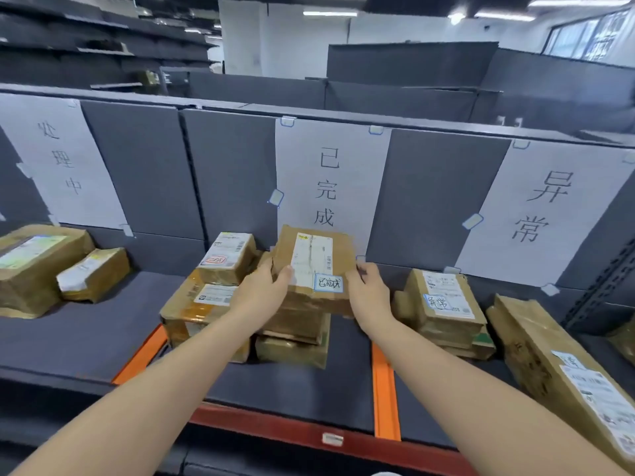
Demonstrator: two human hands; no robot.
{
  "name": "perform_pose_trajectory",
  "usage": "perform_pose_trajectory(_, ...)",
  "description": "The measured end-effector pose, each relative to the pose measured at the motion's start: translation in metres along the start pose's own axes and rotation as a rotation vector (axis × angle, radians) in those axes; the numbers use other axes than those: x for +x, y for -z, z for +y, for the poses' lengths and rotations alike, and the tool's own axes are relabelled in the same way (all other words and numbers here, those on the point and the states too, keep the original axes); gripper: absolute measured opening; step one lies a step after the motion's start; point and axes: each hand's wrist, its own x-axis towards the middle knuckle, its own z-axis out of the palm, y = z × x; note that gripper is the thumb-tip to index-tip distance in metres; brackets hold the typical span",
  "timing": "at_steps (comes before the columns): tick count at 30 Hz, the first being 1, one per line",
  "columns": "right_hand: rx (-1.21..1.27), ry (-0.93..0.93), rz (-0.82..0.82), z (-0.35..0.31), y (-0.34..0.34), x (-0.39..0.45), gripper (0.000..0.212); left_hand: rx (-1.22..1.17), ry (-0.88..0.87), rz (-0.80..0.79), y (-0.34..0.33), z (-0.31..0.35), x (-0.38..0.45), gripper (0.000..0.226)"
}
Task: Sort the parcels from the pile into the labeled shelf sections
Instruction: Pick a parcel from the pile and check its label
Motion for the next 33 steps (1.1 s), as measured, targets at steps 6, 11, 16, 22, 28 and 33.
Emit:
perform_pose_trajectory(6,-0.006,-0.014,0.003,0.0,-0.036,0.004,0.039,-0.064,0.051,-0.019,0.013,-0.016,0.032,0.057)
perform_pose_trajectory(11,-0.021,-0.007,0.045,0.002,-0.052,0.006,0.034,-0.018,0.063,-0.045,0.012,-0.029,0.05,0.051)
perform_pose_trajectory(16,-0.111,-0.004,0.06,0.003,-0.061,0.01,0.039,-0.047,0.074,-0.083,0.008,-0.037,0.058,0.052)
perform_pose_trajectory(22,-0.207,0.018,0.092,0.013,-0.069,0.014,0.042,-0.073,0.04,-0.106,0.008,-0.039,0.06,0.051)
perform_pose_trajectory(28,-0.272,0.013,0.089,0.02,-0.07,0.016,0.041,-0.064,0.025,-0.133,0.004,-0.044,0.061,0.042)
perform_pose_trajectory(33,-0.207,0.028,0.078,0.028,-0.072,0.022,0.039,-0.035,0.006,-0.138,0.004,-0.043,0.063,0.039)
